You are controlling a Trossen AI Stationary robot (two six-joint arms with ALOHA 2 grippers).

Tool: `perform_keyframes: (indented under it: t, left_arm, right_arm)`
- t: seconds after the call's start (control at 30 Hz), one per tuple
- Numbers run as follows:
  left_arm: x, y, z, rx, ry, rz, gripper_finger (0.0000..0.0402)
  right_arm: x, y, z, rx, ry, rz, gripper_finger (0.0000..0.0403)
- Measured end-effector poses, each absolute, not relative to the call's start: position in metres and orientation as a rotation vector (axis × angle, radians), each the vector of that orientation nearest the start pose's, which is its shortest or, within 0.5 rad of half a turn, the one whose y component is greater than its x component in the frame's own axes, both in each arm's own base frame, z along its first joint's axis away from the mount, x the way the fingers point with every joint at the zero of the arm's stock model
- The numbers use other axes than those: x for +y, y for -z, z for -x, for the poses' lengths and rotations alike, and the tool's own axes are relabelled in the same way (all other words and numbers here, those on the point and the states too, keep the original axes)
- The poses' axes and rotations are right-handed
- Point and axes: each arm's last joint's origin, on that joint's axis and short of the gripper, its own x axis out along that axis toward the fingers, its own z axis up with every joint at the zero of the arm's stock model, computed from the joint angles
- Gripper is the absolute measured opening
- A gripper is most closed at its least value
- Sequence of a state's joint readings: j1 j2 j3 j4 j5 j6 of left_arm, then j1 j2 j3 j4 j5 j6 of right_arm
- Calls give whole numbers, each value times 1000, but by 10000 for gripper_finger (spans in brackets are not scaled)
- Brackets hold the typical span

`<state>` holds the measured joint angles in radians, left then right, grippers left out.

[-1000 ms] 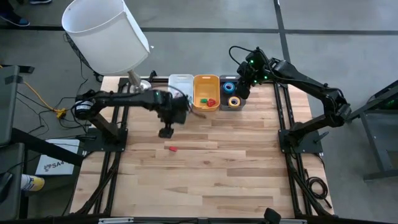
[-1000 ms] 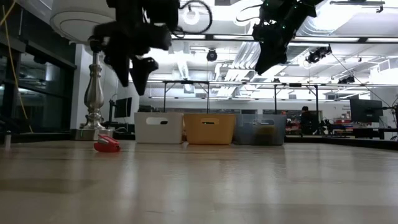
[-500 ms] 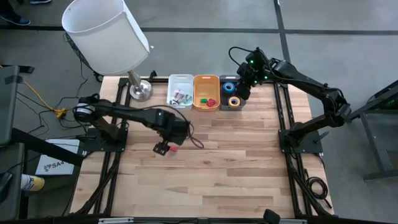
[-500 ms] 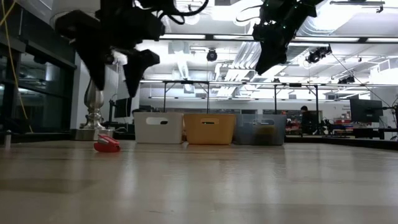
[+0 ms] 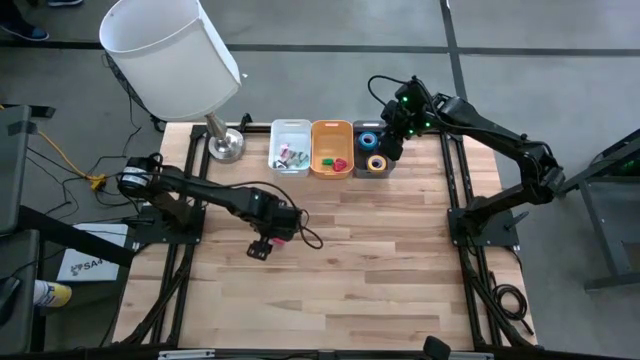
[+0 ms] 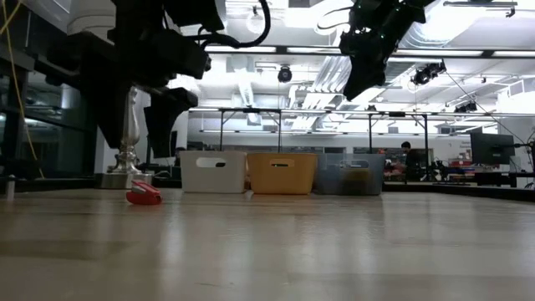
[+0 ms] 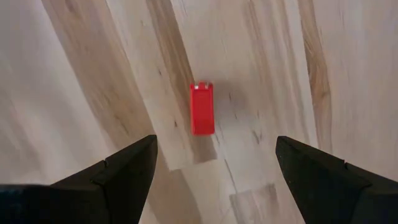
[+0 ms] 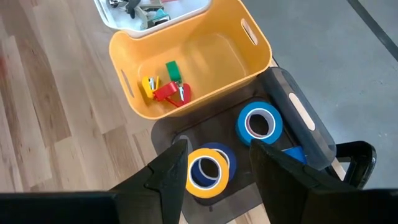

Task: Pick and place Stapler, Stapler remover, tape
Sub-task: Put the red stapler into the yellow bin

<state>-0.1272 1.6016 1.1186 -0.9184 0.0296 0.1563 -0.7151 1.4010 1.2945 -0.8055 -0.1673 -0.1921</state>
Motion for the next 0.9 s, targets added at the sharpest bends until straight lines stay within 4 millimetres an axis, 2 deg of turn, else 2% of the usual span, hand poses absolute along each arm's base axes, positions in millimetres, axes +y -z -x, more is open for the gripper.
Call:
perform_keyframes:
  t: [0.5,0.77,0.9]
  left_arm:
    - [-37,-193,-286,1344,232,-181,323]
    - [-36,-174,-282,1386,196,-183,323]
    - [-36,-172,-282,1370,193,-179,312]
  right_arm:
    - [-181,-320,-216,901,415,-222,165]
    - [-181,-320,-216,901,415,-222,165]
    - [-181,-320,-216,901,415,-222,165]
